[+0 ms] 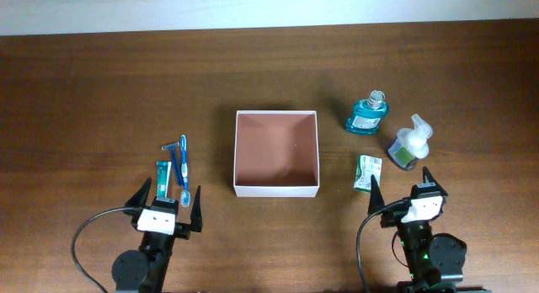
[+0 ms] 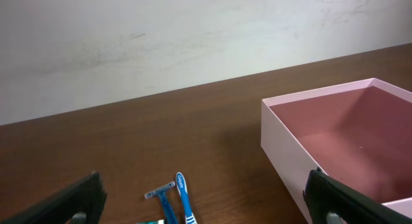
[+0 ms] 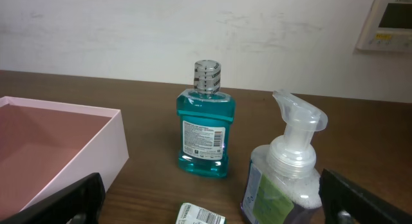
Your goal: Pack container
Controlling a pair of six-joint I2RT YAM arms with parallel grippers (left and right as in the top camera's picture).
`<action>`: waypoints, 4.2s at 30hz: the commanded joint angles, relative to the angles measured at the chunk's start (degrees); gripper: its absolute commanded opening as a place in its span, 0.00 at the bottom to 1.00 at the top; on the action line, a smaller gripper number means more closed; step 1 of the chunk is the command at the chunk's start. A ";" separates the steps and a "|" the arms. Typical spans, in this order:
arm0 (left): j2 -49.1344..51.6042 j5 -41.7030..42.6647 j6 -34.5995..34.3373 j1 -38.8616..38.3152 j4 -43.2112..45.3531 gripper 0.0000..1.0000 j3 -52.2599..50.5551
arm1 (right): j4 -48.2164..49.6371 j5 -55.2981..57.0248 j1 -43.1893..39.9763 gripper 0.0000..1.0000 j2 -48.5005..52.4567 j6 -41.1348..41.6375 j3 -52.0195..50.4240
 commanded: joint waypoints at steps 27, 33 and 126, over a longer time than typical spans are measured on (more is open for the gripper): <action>0.42 -0.22 -0.11 0.42 -0.28 0.99 -0.17 | -0.31 0.31 0.31 0.99 -0.52 0.28 -0.26; 0.42 -0.22 -0.11 0.42 -0.28 0.99 -0.17 | -0.31 0.31 0.31 0.99 -0.52 0.28 -0.26; 2.34 0.39 -0.63 0.42 -0.17 0.99 4.52 | -0.31 0.31 0.31 0.99 -0.52 0.28 -0.26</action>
